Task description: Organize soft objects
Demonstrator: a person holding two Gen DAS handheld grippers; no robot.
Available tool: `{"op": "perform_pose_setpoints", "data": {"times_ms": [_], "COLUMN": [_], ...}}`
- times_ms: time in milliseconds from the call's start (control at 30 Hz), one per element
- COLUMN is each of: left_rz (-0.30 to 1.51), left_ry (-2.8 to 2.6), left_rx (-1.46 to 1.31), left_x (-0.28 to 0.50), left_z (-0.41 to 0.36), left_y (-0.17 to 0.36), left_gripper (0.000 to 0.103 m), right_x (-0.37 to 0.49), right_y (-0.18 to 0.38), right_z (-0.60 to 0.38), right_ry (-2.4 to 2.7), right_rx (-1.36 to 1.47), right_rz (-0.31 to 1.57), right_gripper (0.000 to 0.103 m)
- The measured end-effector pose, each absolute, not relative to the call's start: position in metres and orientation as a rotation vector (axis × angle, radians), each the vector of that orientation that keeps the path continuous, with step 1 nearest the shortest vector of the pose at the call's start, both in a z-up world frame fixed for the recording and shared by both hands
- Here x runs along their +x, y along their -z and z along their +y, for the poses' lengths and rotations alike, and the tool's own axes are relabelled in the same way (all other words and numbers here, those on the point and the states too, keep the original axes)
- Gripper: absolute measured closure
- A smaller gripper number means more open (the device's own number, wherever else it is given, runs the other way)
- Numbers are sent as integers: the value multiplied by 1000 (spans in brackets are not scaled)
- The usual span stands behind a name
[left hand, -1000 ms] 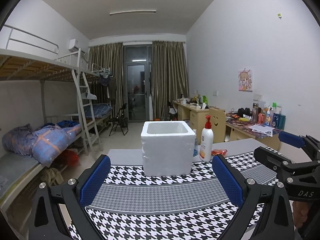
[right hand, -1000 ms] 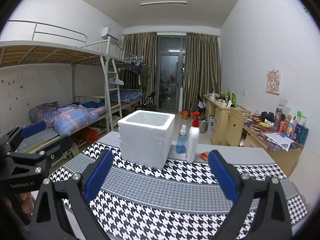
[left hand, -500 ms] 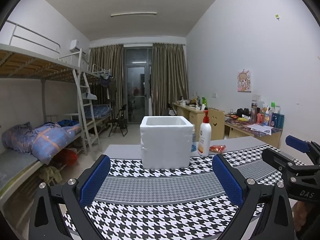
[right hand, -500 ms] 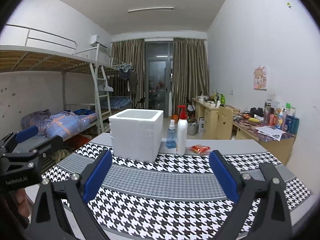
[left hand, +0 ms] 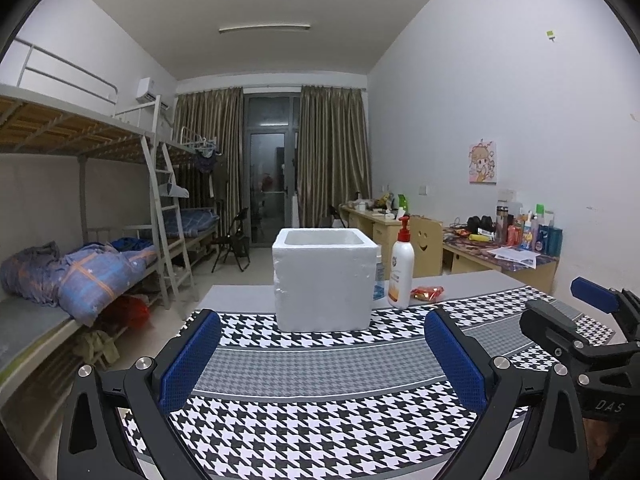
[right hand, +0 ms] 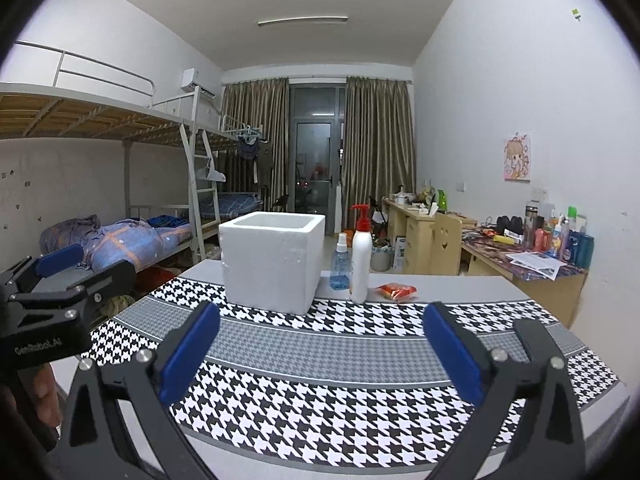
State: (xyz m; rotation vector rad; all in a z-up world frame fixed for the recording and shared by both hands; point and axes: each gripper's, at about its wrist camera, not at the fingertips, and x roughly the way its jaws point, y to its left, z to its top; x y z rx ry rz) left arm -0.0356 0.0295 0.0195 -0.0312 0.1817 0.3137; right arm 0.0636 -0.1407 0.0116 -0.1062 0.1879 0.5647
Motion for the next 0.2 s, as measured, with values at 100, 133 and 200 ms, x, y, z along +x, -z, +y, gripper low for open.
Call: {"op": "perform_pose_setpoints", "data": {"times_ms": [100,133,200], "left_rz": [180,181,176], "left_ry": [-318,-316,-306], "left_rx": [-30,-30,-37], "left_x": [-38,-37,-38], "left_z": [29,28,28], "left_y": [-19,-20,-19], "left_gripper": [1,1,1], "right_x": [62,63,63], "right_y": [-12,-12,-11], "right_z": [-143,-142,-143], "right_ry": [-564,-563,-560], "right_rx": [-105,-106,-105], "right_rz": [185,185,190], "right_gripper": [0,0,0]}}
